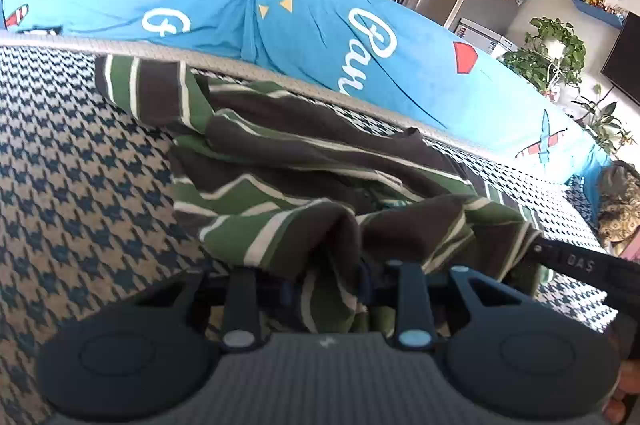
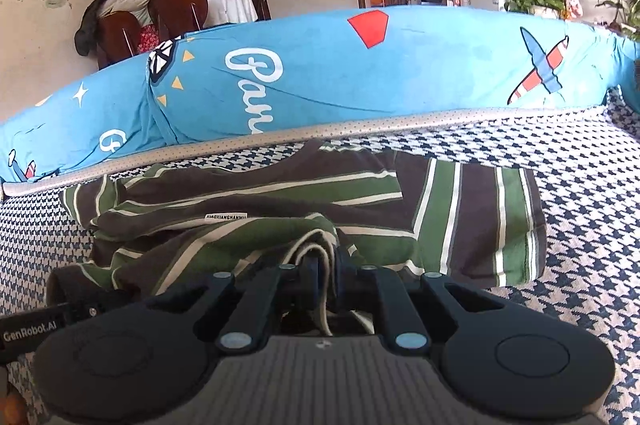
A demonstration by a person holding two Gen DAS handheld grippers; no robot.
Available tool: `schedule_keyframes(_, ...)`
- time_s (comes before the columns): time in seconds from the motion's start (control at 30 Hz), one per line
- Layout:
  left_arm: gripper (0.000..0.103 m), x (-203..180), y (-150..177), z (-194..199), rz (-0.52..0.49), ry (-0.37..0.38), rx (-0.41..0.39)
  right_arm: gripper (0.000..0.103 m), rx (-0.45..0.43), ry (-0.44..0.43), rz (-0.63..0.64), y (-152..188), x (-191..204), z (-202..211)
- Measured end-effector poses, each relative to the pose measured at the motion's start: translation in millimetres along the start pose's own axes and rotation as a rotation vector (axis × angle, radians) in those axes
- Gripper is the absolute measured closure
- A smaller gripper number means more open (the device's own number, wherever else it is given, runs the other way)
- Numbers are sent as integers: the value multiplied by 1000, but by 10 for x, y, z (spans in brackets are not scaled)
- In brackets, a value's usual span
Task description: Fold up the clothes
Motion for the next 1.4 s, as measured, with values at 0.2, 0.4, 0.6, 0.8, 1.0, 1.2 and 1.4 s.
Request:
schedule_keyframes(0.2, 75, 38, -175, 314, -57, -57, -103, 93, -117, 23, 47, 35, 103, 369)
schedule_keyframes(0.4, 75, 186, -247, 604, -89, -133, -174, 93, -137, 19, 24, 224, 111, 686)
schedule_keyframes(0.6, 75, 354, -157, 906, -53, -143, -185, 93, -113, 3, 46, 502, 135, 945)
schedule_keyframes(0.8, 75, 453, -12, 1187, -72, -167, -197, 93, -102, 1, 87, 713, 170, 1122)
schedule_keyframes(1.0, 74, 624, 78, 1226, -31, -174, -161, 89, -35, 17, 56, 879, 111, 1149)
schedule_keyframes(1.2, 54, 647, 156, 1213, -19, -131, -127, 80, -10, 2, 74, 1031, 114, 1252)
schedule_keyframes(1.4, 17, 675, 175, 1201, 14, -113, -127, 74, -56, 36, 36, 1042, -4, 1401)
Point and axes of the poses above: each gripper's, at about its wrist camera, not at the fingertips, and z roughly against the way its jaws point, x to its left, y to its underside, the point moved 6 cm from there along -z, roughly the way its jaws point, and after that the axes turned 3 degrees about z, right-handed, at the moved point
